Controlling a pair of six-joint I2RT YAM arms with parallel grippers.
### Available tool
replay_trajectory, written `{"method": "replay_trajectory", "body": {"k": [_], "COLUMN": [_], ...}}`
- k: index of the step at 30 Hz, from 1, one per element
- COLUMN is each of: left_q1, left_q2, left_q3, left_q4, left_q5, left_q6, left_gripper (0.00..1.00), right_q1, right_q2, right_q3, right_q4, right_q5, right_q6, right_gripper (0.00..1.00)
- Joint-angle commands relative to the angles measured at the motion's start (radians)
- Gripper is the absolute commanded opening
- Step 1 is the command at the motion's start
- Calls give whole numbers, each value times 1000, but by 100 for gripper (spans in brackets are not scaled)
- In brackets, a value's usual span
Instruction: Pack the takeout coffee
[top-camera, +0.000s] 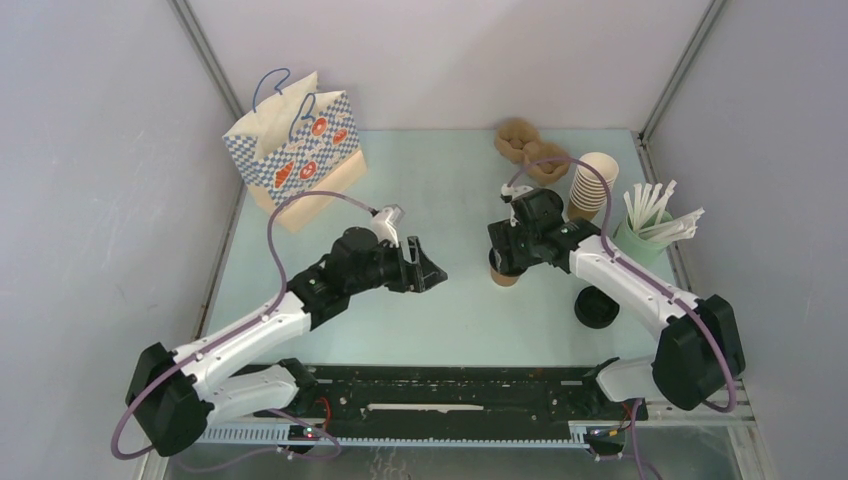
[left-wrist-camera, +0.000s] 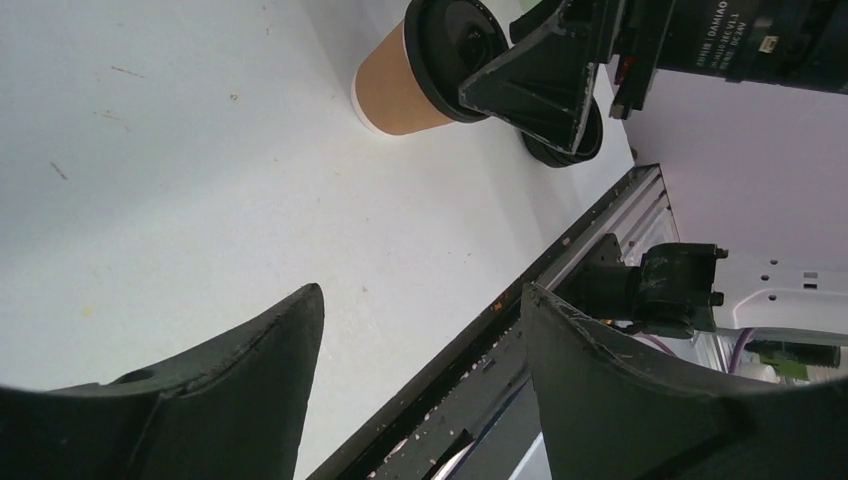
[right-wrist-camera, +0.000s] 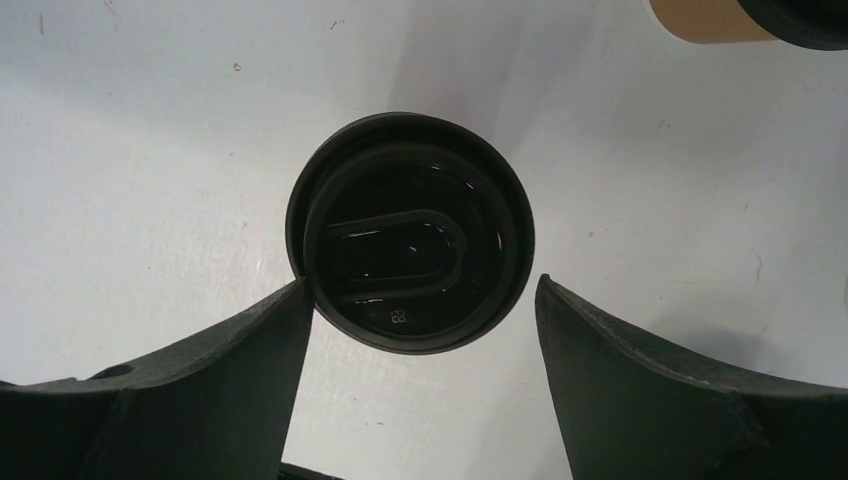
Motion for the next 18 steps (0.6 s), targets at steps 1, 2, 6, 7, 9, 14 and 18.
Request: {"method": "replay_trajectory", "body": {"k": [1,2,6,7,9,14,18], "left_q1": [-4,-5,-5,-5,-6,-4,-4], "left_q2": [-50,-56,-75,-80,-98,-157,-207], "left_q3": [-17,-17,-25,-25,-23,16,87], "left_q4": [-26,-28,-38,-46,-60,-144,-244], "left_q5": [-29,-28,-31,-34,-41,-92,-148], "left_q6": [28,29,30,33,37,68,116], "left_gripper": [77,77,78,78,78,78,81], "right_q1": [8,8,9,8,6,-30,-57], "right_q2": [30,38,61,65,68,119,197], "right_q3": [44,45,48,50,52,91,145], "right_q4": [28,33,54,63,99,182,196], "right_q5": [30,29,50,62,87,131,122], "right_q6": [0,2,9,12,11,4,-7], "right_gripper": [87,84,75,73,71,68,68]}}
